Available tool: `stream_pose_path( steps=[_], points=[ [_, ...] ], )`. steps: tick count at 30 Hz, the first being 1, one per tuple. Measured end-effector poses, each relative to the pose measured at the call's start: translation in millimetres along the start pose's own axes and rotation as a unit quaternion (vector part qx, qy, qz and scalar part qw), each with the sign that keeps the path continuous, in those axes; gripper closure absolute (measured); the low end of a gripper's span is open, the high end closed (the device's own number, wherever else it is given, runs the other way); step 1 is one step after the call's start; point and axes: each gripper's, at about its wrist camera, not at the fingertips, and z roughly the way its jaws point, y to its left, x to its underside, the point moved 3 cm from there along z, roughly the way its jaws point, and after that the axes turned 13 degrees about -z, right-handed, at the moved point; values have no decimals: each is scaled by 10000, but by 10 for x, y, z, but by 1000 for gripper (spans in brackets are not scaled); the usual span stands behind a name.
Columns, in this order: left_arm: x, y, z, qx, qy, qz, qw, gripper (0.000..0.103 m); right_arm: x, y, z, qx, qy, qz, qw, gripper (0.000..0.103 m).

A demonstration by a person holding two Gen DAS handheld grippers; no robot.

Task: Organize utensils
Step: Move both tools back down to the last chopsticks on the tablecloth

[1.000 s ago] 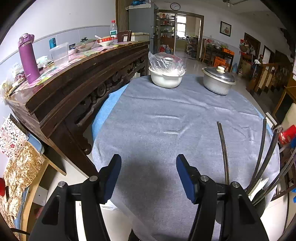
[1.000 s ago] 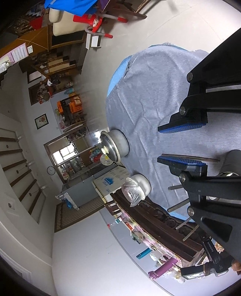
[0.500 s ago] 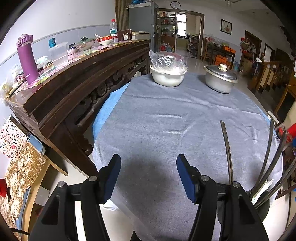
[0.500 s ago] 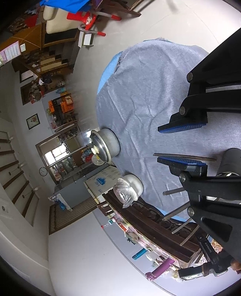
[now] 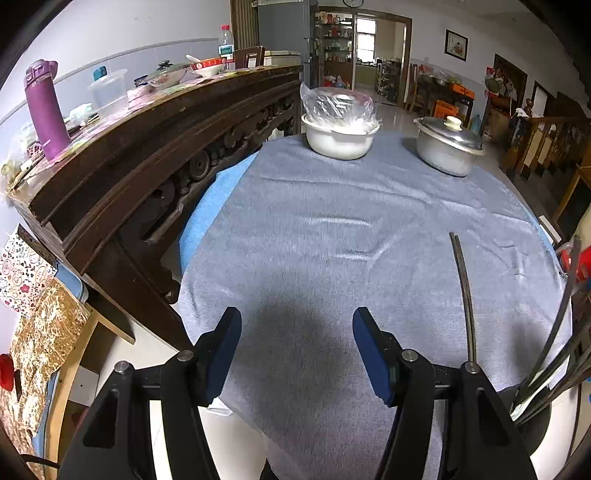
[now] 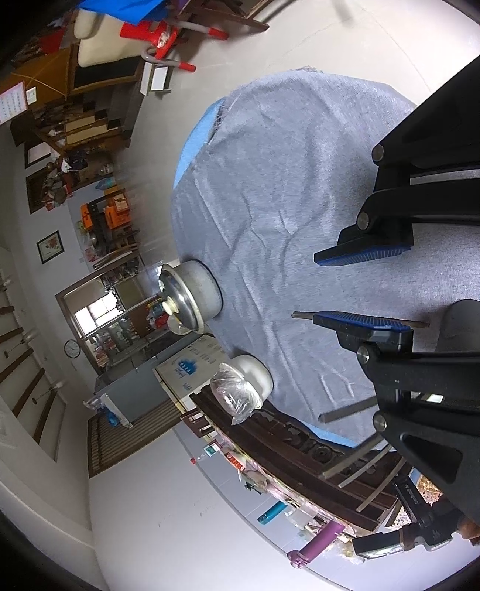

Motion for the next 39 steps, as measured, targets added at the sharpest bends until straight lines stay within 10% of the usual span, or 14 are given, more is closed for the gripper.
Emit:
stream_pose_path(
  steps=[29, 39],
  points=[
    [-177, -225, 543, -281, 223, 334, 9988, 39, 8, -155, 630, -228, 498, 260, 9982, 75],
    [-402, -524, 1050, 433, 501, 621, 9959, 39, -1, -186, 784, -315, 642, 316, 9969, 76]
  ],
)
